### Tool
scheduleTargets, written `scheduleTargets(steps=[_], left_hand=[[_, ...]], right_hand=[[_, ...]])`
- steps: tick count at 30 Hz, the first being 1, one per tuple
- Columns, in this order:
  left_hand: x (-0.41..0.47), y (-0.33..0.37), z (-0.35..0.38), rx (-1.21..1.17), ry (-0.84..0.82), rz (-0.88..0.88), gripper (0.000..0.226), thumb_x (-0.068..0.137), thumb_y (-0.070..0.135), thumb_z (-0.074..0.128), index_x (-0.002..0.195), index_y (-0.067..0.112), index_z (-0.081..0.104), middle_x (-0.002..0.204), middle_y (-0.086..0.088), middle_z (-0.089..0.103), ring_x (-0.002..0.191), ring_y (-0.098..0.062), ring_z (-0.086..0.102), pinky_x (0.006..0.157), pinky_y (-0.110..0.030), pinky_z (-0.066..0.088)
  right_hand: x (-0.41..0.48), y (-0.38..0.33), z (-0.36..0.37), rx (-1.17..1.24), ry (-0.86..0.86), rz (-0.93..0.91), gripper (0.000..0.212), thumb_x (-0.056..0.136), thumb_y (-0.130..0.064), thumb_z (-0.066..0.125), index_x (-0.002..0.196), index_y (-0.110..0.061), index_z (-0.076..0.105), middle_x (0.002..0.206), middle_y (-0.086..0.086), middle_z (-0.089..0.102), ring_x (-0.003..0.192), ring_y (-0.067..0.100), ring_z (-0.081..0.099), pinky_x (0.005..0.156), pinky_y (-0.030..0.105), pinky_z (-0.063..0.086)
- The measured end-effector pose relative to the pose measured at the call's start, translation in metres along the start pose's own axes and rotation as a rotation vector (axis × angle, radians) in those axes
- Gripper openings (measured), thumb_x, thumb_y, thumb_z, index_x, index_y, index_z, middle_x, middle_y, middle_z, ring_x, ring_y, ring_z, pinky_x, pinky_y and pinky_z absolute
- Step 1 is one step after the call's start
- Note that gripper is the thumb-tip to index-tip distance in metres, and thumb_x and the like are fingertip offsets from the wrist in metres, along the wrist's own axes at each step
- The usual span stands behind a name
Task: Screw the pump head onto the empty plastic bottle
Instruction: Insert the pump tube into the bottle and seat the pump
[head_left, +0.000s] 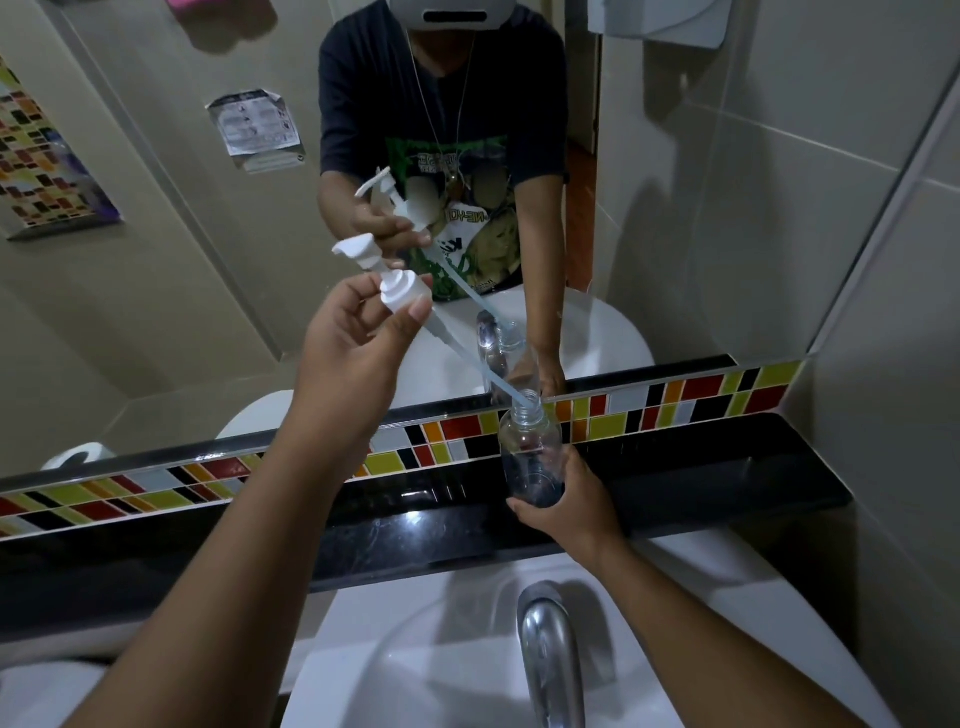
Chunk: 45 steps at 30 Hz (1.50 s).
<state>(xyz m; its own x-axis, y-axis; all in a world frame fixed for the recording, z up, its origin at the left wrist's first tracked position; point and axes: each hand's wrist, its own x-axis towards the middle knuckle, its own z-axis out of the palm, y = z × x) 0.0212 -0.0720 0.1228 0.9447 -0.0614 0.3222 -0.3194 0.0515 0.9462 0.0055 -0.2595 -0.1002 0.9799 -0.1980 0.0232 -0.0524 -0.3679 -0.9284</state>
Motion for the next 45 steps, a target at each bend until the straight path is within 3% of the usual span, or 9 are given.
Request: scheduleTargets(steps=[3,9,13,17,20,25,33,45], left_hand=[[0.000,-0.010,0.008,-0.018,-0.006,-0.040,0.017,0.101,0.004,0.064,0.113,0.016,0.065,0.104,0.010,0.084,0.109,-0.002,0.077,0.096,-0.020,0.058],[-0.003,-0.032,0.030,-0.023,-0.045,-0.145,0.019,0.102,0.005,0.064,0.117,0.015,0.064,0.114,0.001,0.080,0.106,-0.003,0.076,0.095,-0.020,0.058],[-0.008,-0.052,0.040,-0.001,-0.070,-0.226,0.026,0.102,0.008,0.066,0.128,0.007,0.062,0.118,-0.005,0.081,0.106,-0.008,0.079,0.086,-0.019,0.060],[-0.014,-0.069,0.048,0.094,-0.129,-0.238,0.022,0.100,0.013,0.070,0.121,0.018,0.063,0.124,-0.003,0.081,0.118,-0.017,0.077,0.090,-0.023,0.060],[-0.016,-0.076,0.051,0.121,-0.158,-0.248,0.027,0.098,0.012,0.073,0.122,0.016,0.064,0.123,-0.001,0.082,0.117,-0.016,0.077,0.097,-0.030,0.062],[-0.016,-0.086,0.051,0.136,-0.179,-0.291,0.023,0.093,0.010,0.078,0.109,0.022,0.066,0.111,0.003,0.083,0.105,-0.011,0.079,0.093,-0.032,0.062],[-0.018,-0.095,0.050,0.208,-0.190,-0.290,0.024,0.091,0.011,0.080,0.110,0.021,0.068,0.121,-0.007,0.080,0.117,-0.026,0.076,0.103,-0.050,0.062],[-0.019,-0.103,0.051,0.189,-0.153,-0.259,0.019,0.093,0.019,0.080,0.105,0.027,0.067,0.126,-0.009,0.076,0.120,-0.025,0.074,0.100,-0.044,0.064]], right_hand=[[0.000,-0.001,0.000,-0.008,0.005,-0.002,0.066,0.059,-0.032,0.089,0.113,-0.022,0.052,0.111,-0.006,0.062,0.099,0.010,0.060,0.069,0.004,0.042],[0.000,0.001,0.001,-0.015,0.012,-0.010,0.069,0.059,-0.034,0.089,0.116,-0.021,0.052,0.111,-0.008,0.061,0.101,0.009,0.058,0.077,0.008,0.040],[-0.001,0.000,0.001,-0.039,0.022,-0.039,0.067,0.059,-0.034,0.089,0.113,-0.023,0.051,0.102,-0.010,0.059,0.093,0.004,0.056,0.069,0.000,0.040],[-0.001,0.001,0.001,-0.061,0.045,-0.080,0.059,0.058,-0.037,0.088,0.102,-0.027,0.050,0.092,-0.015,0.060,0.083,-0.002,0.059,0.068,0.001,0.041],[-0.002,0.000,-0.001,-0.047,0.029,-0.086,0.058,0.061,-0.036,0.088,0.104,-0.028,0.050,0.095,-0.015,0.060,0.085,-0.011,0.057,0.068,0.001,0.041],[-0.002,-0.002,-0.002,-0.032,0.000,-0.076,0.062,0.063,-0.037,0.086,0.111,-0.029,0.048,0.104,-0.010,0.061,0.089,-0.003,0.058,0.069,0.003,0.043],[-0.002,-0.004,-0.001,-0.056,0.013,-0.080,0.062,0.063,-0.036,0.087,0.108,-0.031,0.045,0.102,-0.009,0.058,0.091,0.007,0.057,0.071,0.004,0.038],[-0.004,-0.008,-0.001,-0.064,0.005,-0.074,0.061,0.064,-0.036,0.086,0.106,-0.034,0.042,0.098,-0.013,0.055,0.085,0.006,0.056,0.071,0.010,0.042]])
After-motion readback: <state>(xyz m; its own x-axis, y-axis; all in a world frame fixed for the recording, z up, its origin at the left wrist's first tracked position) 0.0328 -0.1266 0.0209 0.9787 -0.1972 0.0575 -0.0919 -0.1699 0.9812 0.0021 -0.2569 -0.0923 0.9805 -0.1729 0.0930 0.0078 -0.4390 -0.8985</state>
